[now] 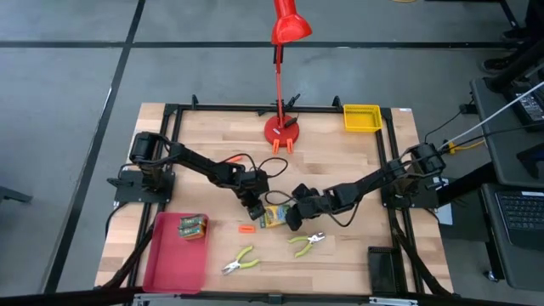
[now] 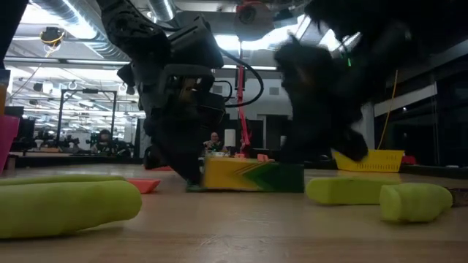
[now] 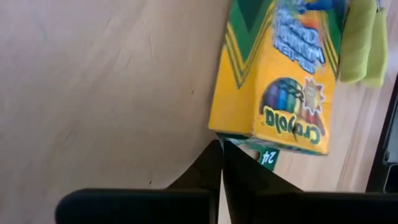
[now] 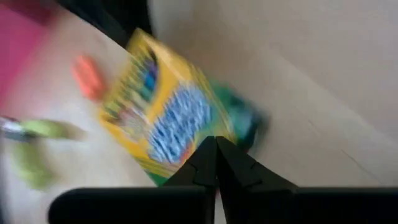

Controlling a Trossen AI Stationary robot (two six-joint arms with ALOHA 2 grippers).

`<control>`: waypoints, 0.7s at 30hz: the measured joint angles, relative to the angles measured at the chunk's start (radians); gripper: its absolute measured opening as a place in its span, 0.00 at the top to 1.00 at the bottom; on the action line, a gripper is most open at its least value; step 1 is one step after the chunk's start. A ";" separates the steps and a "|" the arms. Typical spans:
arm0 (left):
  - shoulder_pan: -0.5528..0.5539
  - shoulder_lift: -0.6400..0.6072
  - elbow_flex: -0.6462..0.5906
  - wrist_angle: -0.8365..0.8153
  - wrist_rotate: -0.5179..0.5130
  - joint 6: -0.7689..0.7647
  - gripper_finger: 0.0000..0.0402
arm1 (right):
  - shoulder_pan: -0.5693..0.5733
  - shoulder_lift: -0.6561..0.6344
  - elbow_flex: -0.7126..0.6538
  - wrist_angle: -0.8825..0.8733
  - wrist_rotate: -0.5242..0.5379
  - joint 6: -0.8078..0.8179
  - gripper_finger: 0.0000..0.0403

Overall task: Pick & Place School Supplies
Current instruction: Put the yellow crayon box into the red bin

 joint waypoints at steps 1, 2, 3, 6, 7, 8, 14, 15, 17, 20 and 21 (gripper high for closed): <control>-0.001 -0.012 -0.001 -0.016 0.004 0.006 0.99 | 0.000 -0.019 0.001 0.015 0.011 -0.002 0.95; -0.002 -0.026 -0.005 -0.047 0.007 0.012 0.99 | 0.000 -0.039 0.003 0.027 0.022 -0.002 0.93; -0.003 -0.039 -0.005 -0.066 0.007 0.022 0.99 | 0.000 -0.055 0.004 0.028 0.031 -0.002 0.91; -0.002 -0.106 -0.004 -0.138 0.002 0.080 0.99 | 0.003 -0.096 0.003 0.017 0.058 -0.004 0.86; -0.001 -0.133 -0.004 -0.160 0.000 0.098 0.99 | 0.003 -0.114 0.003 0.017 0.067 -0.005 0.84; -0.001 -0.163 -0.004 -0.179 0.000 0.113 0.99 | 0.003 -0.129 0.003 0.017 0.073 -0.005 0.82; -0.002 -0.391 -0.001 -0.245 0.003 0.157 0.99 | 0.003 -0.180 0.005 -0.019 0.136 -0.028 0.78; 0.000 -0.425 0.006 -0.268 0.002 0.157 0.99 | 0.003 -0.181 0.005 -0.021 0.144 -0.031 0.78; 0.002 -0.485 0.030 -0.348 0.000 0.168 0.99 | 0.003 -0.179 0.005 -0.028 0.154 -0.032 0.78; 0.000 -0.542 0.095 -0.493 0.002 0.218 0.99 | 0.003 -0.179 0.005 -0.024 0.165 -0.035 0.78; 0.000 -0.555 0.121 -0.546 0.013 0.233 0.99 | 0.003 -0.179 0.005 -0.025 0.173 -0.038 0.78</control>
